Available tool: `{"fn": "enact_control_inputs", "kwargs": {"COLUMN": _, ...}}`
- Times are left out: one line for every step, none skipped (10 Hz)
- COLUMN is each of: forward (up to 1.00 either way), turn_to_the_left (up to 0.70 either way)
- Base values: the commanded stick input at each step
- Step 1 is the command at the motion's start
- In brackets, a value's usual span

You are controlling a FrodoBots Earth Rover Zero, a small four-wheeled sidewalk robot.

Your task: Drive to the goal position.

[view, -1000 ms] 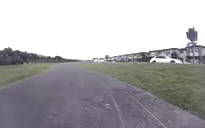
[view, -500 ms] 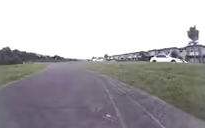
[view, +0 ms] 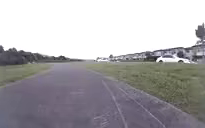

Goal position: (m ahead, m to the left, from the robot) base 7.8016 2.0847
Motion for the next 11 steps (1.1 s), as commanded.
{"fn": "enact_control_inputs", "kwargs": {"forward": 0.70, "turn_to_the_left": 0.00}}
{"fn": "enact_control_inputs", "kwargs": {"forward": 0.70, "turn_to_the_left": 0.00}}
{"fn": "enact_control_inputs", "kwargs": {"forward": 0.70, "turn_to_the_left": 0.00}}
{"fn": "enact_control_inputs", "kwargs": {"forward": 0.70, "turn_to_the_left": 0.00}}
{"fn": "enact_control_inputs", "kwargs": {"forward": 0.70, "turn_to_the_left": 0.00}}
{"fn": "enact_control_inputs", "kwargs": {"forward": 0.70, "turn_to_the_left": 0.00}}
{"fn": "enact_control_inputs", "kwargs": {"forward": 0.32, "turn_to_the_left": 0.00}}
{"fn": "enact_control_inputs", "kwargs": {"forward": 0.06, "turn_to_the_left": 0.00}}
{"fn": "enact_control_inputs", "kwargs": {"forward": 0.07, "turn_to_the_left": 0.00}}
{"fn": "enact_control_inputs", "kwargs": {"forward": 0.06, "turn_to_the_left": 0.00}}
{"fn": "enact_control_inputs", "kwargs": {"forward": 0.06, "turn_to_the_left": 0.00}}
